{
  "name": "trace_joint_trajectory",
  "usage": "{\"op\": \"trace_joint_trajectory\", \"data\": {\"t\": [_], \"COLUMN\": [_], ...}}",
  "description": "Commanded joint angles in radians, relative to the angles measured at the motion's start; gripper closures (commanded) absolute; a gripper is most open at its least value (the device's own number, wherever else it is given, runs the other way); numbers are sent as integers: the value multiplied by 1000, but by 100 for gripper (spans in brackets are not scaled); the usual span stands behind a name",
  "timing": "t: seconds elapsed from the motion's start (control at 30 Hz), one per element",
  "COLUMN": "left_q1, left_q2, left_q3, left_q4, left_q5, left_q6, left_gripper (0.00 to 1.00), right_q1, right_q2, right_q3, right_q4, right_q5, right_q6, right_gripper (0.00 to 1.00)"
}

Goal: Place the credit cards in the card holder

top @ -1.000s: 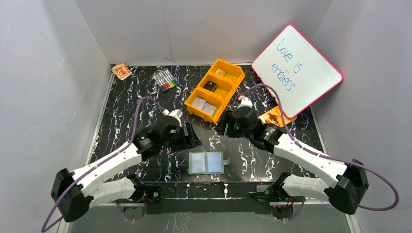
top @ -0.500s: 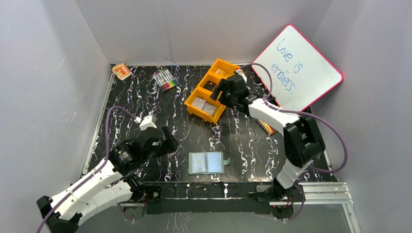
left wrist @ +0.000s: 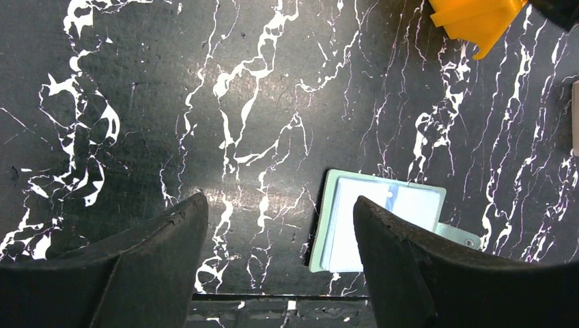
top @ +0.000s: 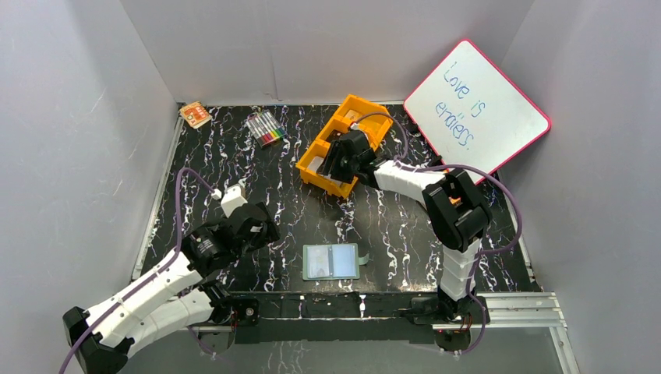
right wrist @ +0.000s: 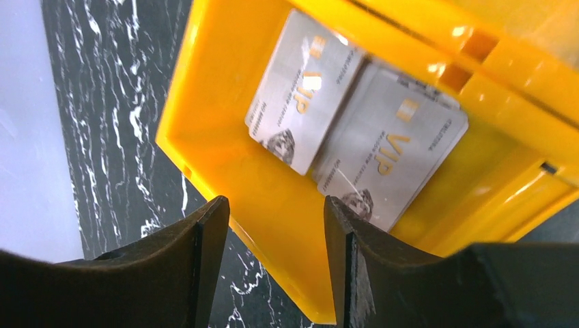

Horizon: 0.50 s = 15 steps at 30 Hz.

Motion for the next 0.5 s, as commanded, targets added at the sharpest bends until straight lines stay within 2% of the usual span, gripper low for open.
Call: {"op": "trace_joint_trajectory", "data": {"t": [0.0,0.17,0.47], "left_q1": [-2,-2,-2], "left_q2": [3,38,181], "left_q3": [-1,10,35], "left_q4": [46,131,229], "left_q5": [-36,-34,-11], "left_q6": [14,83,108], "left_gripper": [25,24,24], "right_q1": [40,78,117], "right_q2": [-23,-78,-165], "right_q3": [-63,-129,-243], "right_q4": [64,55,40], "right_q5": [-41,-21,-34], "right_q6": [39,58,107], "right_gripper": [39,40,41]}}
